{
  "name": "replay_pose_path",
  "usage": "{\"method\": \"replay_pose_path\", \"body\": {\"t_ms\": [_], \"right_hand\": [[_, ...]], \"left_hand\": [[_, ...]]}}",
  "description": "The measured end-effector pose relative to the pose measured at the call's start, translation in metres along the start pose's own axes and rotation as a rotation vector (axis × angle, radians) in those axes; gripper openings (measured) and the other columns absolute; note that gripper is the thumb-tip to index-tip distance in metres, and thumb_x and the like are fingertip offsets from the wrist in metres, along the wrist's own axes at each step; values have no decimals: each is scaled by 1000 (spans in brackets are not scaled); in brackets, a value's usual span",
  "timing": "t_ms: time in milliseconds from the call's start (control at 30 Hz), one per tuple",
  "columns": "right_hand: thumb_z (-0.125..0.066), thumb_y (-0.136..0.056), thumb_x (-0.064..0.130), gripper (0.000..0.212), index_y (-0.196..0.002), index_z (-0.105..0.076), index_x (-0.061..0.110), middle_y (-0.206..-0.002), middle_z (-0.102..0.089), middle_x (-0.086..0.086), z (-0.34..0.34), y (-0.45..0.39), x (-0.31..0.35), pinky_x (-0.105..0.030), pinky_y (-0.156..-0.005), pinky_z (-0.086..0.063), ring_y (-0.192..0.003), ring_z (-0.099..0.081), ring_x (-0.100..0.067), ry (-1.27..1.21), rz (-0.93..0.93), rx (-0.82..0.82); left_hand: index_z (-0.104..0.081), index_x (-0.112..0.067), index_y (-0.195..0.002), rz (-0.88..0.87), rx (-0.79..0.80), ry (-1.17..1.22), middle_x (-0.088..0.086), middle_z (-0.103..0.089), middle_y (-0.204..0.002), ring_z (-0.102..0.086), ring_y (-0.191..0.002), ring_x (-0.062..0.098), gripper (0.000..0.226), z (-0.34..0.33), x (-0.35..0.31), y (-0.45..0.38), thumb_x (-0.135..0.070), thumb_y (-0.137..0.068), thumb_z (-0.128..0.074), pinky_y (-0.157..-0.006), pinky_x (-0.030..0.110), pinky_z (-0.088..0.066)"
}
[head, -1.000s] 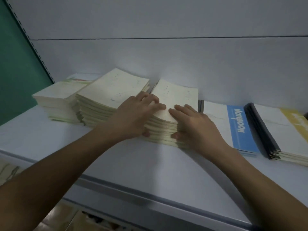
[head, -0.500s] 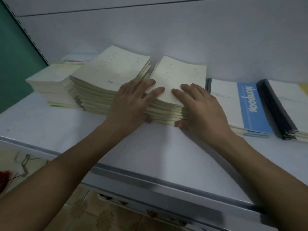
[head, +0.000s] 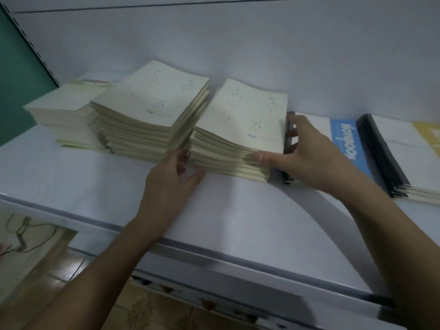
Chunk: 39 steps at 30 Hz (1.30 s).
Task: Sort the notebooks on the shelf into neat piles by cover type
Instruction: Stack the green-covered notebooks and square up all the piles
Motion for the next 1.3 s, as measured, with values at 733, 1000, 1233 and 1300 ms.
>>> {"method": "replay_pose_path", "body": {"t_ms": [733, 1000, 1233, 1300], "right_hand": [[-65, -86, 46, 81, -151, -23, 21, -123, -45, 11, -28, -5, 3, -13, -74, -33, -91, -46, -6, 90, 5, -2], [-68, -83, 49, 86, -152, -22, 27, -137, -50, -2, -32, 0, -1, -40, -94, -49, -102, -52, -16, 24, -103, -71], [-65, -89, 42, 79, -152, -22, 22, -131, -53, -6, -33, -6, 10, -24, -67, -42, -89, -48, -19, 162, -127, -53], [-64, -90, 39, 77, -152, -21, 23, -134, -49, -5, -34, -3, 18, -27, -61, -48, -89, -54, -21, 165, -144, -38]], "left_hand": [[-51, -28, -68, -65, 90, 331, -12, -49, -61, -43, -55, -4, 35, -17, 6, -37, -15, -101, -48, -60, 25, -32], [-33, -22, -151, -143, 241, 471, -2, -54, -140, -50, -130, 13, 56, -22, 7, -38, -12, -99, -51, -112, 33, -36], [-52, -16, -139, -192, 177, 459, 3, -68, -115, -62, -99, 17, 47, -21, 8, -40, -12, -94, -61, -93, 27, -47], [-52, -18, -139, -180, 188, 468, -2, -67, -115, -63, -97, 13, 51, -20, 7, -40, -14, -91, -66, -93, 25, -47]]}}
Point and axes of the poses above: each hand's wrist, its own y-axis away from the middle knuckle, its own z-axis out of the back of the hand, x = y × z, the point moved 4 cm from there along -y, towards the middle knuckle
